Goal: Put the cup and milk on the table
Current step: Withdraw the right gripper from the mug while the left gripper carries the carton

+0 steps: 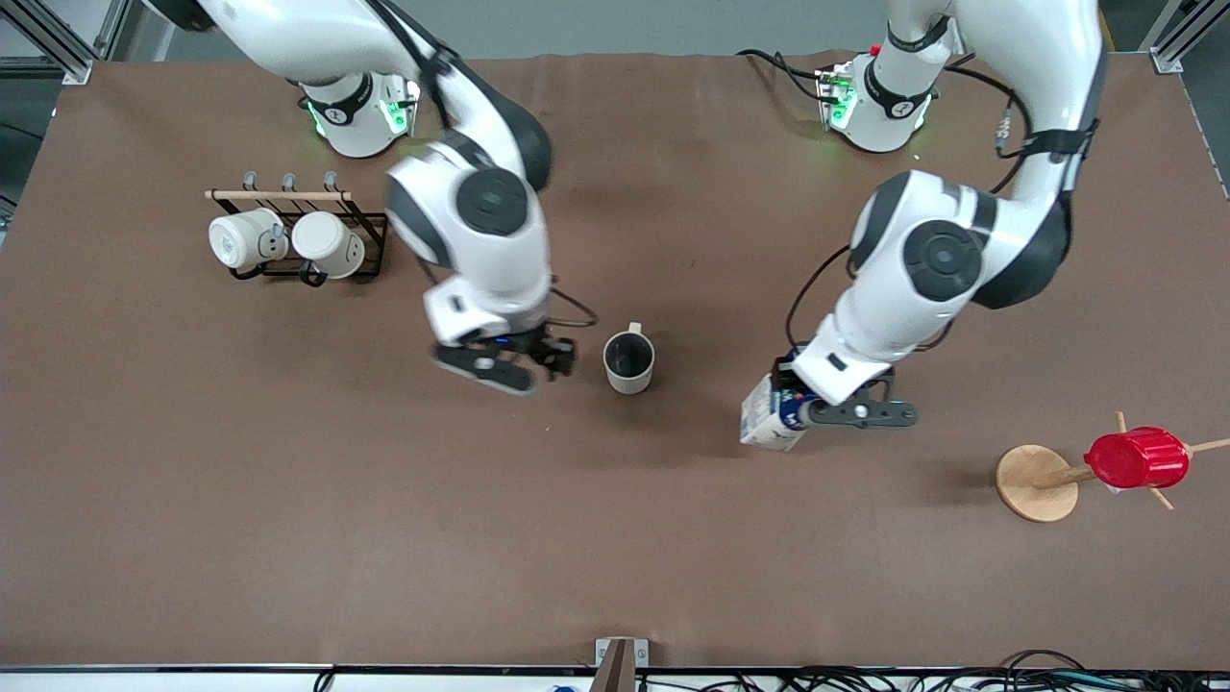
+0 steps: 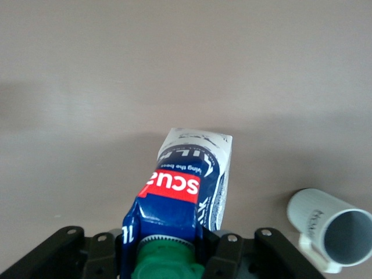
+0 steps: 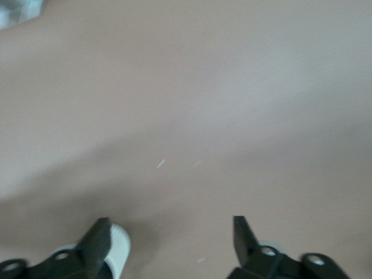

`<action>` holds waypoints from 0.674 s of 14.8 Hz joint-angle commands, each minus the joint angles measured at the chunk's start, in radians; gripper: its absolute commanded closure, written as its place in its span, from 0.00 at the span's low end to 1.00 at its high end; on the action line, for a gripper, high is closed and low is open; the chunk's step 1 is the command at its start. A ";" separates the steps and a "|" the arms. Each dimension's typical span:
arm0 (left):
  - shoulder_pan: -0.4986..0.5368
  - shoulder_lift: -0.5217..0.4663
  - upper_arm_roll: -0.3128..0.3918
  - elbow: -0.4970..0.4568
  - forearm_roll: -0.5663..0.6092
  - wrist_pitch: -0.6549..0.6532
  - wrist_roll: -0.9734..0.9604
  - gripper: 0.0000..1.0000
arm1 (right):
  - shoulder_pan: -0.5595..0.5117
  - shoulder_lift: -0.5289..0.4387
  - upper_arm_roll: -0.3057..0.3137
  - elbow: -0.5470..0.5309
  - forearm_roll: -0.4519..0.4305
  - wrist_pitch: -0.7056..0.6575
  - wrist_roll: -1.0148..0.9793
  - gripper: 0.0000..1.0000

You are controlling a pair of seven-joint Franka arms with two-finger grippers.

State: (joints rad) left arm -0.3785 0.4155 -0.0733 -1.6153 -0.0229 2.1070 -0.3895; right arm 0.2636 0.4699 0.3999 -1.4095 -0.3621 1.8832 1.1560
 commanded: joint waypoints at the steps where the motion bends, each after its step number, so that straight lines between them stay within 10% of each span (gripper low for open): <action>1: -0.055 0.057 0.003 0.086 -0.002 -0.027 -0.066 0.98 | -0.162 -0.157 0.022 -0.065 -0.011 -0.053 -0.048 0.00; 5: -0.137 0.115 0.004 0.146 0.004 -0.064 -0.176 0.99 | -0.288 -0.246 -0.004 -0.062 0.002 -0.143 -0.359 0.00; 10: -0.165 0.126 0.004 0.147 0.006 -0.067 -0.198 0.99 | -0.284 -0.373 -0.260 -0.062 0.227 -0.238 -0.735 0.00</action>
State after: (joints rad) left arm -0.5426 0.5303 -0.0745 -1.5021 -0.0229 2.0695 -0.5765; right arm -0.0206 0.1846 0.2240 -1.4175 -0.2130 1.6708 0.5490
